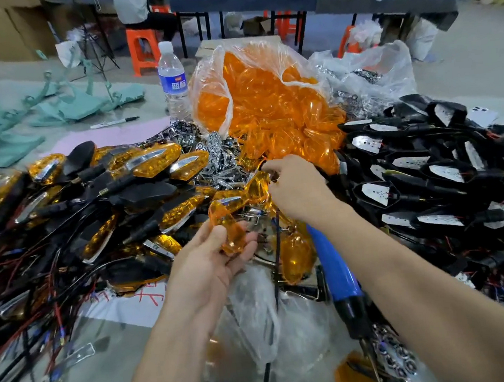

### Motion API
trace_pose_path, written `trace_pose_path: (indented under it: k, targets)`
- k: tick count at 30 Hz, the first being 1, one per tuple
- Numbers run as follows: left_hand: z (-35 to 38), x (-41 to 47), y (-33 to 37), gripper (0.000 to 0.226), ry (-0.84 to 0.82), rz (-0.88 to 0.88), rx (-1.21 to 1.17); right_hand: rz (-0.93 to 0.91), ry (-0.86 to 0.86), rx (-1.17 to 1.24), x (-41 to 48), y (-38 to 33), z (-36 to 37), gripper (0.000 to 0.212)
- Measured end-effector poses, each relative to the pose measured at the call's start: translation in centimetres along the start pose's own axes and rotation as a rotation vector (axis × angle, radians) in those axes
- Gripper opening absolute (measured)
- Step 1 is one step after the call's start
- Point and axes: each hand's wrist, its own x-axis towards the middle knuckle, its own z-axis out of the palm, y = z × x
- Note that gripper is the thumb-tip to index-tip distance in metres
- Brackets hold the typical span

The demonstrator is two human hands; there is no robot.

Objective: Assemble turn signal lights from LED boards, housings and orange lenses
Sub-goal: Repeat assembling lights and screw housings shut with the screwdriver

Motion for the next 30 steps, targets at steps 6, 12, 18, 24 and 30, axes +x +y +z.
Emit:
trace_pose_path:
  k: [6,12,18,24,30]
  targets:
    - [0.1,0.2,0.2,0.061,-0.04,0.017,0.063,0.152,-0.096,-0.419,7.5,3.4,-0.1,0.075]
    - [1.4,0.7,-0.2,0.041,0.0,0.092,0.457,-0.04,-0.07,-0.596,7.2,5.4,-0.8,0.041]
    - [2.9,1.1,-1.9,0.069,0.055,0.329,1.261,0.032,0.136,-0.173,5.1,6.1,-5.2,0.03]
    - [4.6,0.4,-5.1,0.064,-0.042,0.406,1.429,0.194,-0.131,-0.484,1.5,7.5,-4.2,0.023]
    - [4.4,0.1,-7.1,0.071,-0.056,0.418,1.551,0.141,0.015,-0.381,0.2,7.4,-2.1,0.022]
